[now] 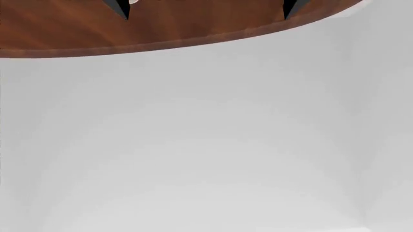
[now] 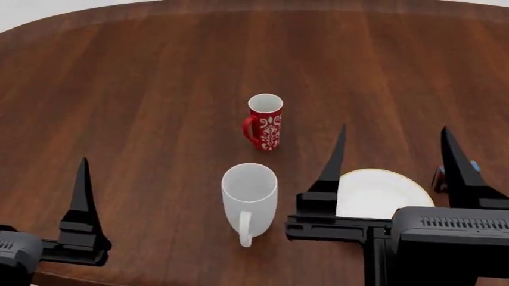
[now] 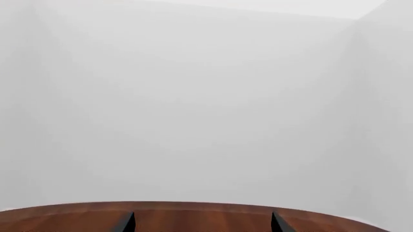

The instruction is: Put the white mug on the plate.

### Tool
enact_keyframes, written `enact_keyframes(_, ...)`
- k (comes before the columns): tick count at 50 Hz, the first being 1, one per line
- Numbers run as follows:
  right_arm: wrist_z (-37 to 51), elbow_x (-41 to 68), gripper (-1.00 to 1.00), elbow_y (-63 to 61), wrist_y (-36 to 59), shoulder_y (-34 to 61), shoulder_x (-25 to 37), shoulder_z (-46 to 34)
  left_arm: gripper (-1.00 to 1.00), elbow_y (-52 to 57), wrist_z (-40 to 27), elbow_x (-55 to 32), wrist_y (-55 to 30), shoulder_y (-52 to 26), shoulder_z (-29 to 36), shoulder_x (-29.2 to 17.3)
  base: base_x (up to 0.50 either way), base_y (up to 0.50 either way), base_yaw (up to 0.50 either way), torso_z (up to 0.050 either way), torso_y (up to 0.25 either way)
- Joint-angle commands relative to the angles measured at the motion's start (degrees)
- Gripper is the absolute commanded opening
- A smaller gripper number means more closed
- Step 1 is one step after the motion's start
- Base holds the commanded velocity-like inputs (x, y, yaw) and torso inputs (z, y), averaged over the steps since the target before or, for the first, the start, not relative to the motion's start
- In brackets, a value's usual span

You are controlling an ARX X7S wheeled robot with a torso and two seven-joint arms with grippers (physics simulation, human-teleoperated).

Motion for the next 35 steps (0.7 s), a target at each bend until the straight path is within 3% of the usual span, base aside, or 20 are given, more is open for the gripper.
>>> enact_keyframes(1,1.1,-0.7,1.0,-0.7,0.7,-0.3,1.0,-0.5,1.0,-0.7,-0.4,-0.2,0.7,-0.1,0.6,-0.1,0.0,0.0,0.0,0.0,0.0)
enact_keyframes(23,1.5,1.1,1.0,-1.6,2.6,0.0,1.3,-0.8,1.0,-0.5,-1.3,-1.1,1.0,0.3,0.6,-0.9,0.0,0.0,0.0,0.0,0.0)
enact_keyframes(35,1.7,1.7,1.0,-1.1,2.1,0.1,1.4,-0.9,1.0,-0.4,-1.9,-1.4,1.0,0.3,0.8,-1.3,0.25,0.0,0.0,0.0,0.0)
